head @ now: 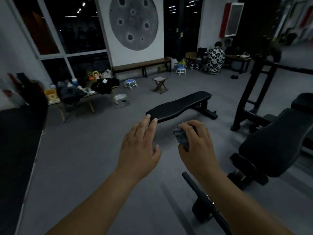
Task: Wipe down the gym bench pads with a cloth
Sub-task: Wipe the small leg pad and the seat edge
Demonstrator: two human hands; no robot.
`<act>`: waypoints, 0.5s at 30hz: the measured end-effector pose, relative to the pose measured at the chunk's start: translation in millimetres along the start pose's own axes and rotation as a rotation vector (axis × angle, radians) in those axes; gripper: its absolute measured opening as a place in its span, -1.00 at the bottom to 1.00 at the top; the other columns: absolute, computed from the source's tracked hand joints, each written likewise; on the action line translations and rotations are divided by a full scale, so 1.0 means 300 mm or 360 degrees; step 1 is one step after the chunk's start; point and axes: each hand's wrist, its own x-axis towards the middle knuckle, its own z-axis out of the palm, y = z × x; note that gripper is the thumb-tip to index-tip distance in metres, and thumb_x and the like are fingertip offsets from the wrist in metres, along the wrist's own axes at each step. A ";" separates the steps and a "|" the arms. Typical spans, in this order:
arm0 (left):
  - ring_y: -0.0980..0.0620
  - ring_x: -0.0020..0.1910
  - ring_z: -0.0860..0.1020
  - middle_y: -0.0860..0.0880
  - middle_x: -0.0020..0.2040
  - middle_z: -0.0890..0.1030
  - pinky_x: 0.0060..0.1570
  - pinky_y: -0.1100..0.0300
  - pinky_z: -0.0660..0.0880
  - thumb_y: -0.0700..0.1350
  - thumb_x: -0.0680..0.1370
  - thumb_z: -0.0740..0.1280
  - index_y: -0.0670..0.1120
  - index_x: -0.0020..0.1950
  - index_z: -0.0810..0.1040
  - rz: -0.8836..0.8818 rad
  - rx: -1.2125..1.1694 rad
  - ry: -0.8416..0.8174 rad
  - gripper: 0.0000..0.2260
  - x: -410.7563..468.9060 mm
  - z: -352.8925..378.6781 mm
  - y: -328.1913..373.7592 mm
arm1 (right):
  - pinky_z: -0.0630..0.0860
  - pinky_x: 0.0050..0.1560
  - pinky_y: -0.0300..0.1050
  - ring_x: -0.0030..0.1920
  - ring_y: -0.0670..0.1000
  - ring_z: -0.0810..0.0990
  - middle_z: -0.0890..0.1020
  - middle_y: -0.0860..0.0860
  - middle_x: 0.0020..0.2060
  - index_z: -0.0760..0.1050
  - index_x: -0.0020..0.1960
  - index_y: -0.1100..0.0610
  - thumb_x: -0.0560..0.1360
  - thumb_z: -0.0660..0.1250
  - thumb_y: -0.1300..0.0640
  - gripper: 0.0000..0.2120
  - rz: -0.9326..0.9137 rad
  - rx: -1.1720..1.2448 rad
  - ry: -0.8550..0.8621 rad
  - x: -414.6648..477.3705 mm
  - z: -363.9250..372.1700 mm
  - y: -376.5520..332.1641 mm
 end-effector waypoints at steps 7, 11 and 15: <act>-0.03 0.58 0.06 0.01 0.64 -0.01 0.48 0.02 0.15 0.04 0.58 0.26 0.03 0.63 -0.02 0.0131 -0.0080 -0.0086 -0.30 0.586 0.269 -0.179 | 0.52 0.20 0.05 0.23 0.11 0.43 0.45 0.08 0.24 0.52 0.28 0.14 0.33 0.47 0.32 -0.48 0.0162 -0.0104 -0.0020 0.433 0.305 0.290; -0.03 0.57 0.06 0.00 0.64 -0.01 0.48 0.02 0.15 0.04 0.58 0.26 0.03 0.63 -0.01 0.0276 -0.0174 -0.0112 -0.31 0.919 0.438 -0.274 | 0.53 0.17 0.04 0.22 0.10 0.43 0.45 0.07 0.24 0.51 0.28 0.13 0.34 0.50 0.29 -0.48 0.0226 -0.0234 0.0008 0.665 0.471 0.451; -0.06 0.57 0.11 -0.04 0.63 0.06 0.47 -0.01 0.19 0.04 0.56 0.27 0.00 0.62 0.03 0.0529 -0.0223 -0.0137 -0.31 1.269 0.632 -0.337 | 0.52 0.17 0.07 0.20 0.11 0.43 0.43 0.08 0.26 0.49 0.29 0.13 0.36 0.47 0.26 -0.49 0.0387 -0.0406 0.0095 0.859 0.622 0.635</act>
